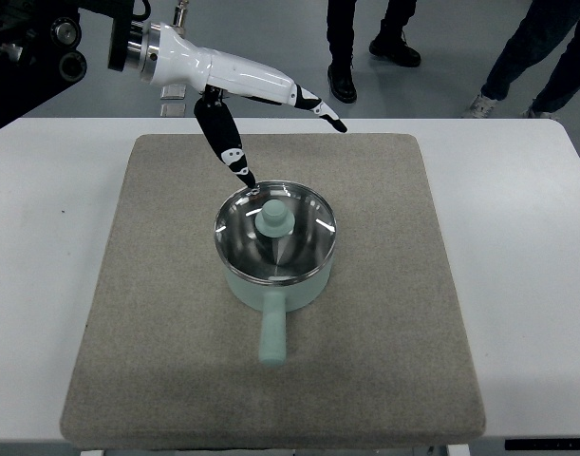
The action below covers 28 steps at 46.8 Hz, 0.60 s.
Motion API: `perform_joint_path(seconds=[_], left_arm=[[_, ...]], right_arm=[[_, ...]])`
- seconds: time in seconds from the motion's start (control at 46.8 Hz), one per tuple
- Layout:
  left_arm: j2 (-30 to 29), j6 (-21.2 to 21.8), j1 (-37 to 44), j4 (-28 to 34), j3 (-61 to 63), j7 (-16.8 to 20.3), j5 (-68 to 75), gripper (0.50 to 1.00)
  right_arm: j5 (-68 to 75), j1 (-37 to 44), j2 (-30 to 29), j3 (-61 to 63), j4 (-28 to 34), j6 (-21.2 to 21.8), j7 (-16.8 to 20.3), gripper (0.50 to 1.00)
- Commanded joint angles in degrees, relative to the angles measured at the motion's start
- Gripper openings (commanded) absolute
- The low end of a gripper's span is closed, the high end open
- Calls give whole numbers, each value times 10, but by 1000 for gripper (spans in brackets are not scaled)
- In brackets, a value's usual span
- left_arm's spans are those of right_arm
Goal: Place lid left of pot with left hand
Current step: 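Raise the left hand and swing it over the saucepan lid, then lower the left hand onto the lid around the mint-green knob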
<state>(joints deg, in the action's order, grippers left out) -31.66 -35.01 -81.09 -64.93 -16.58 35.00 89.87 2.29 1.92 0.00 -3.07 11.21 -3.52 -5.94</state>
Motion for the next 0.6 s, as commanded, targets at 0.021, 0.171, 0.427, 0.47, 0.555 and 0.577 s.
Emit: perform_joint_path(seconds=[0.021, 0.171, 0.427, 0.47, 0.555, 0.577], left_arm=[[4, 0, 3, -8, 0, 0, 36, 988], [5, 0, 11, -12, 1, 0, 37, 990], [-1, 0, -9, -32, 57, 0, 77, 981], [0, 0, -7, -32, 58, 0, 82, 981], [0, 0, -1, -32, 59, 0, 83, 981], [0, 0, 0, -32, 59, 0, 83, 981]], right_arm=[[0, 0, 0, -1, 0, 0, 0, 921], [0, 0, 0, 0, 0, 0, 0, 924], [0, 0, 0, 0, 0, 0, 0, 924], [0, 0, 0, 0, 0, 0, 0, 924], [0, 0, 0, 0, 0, 0, 0, 924], [0, 0, 0, 0, 0, 0, 0, 921]])
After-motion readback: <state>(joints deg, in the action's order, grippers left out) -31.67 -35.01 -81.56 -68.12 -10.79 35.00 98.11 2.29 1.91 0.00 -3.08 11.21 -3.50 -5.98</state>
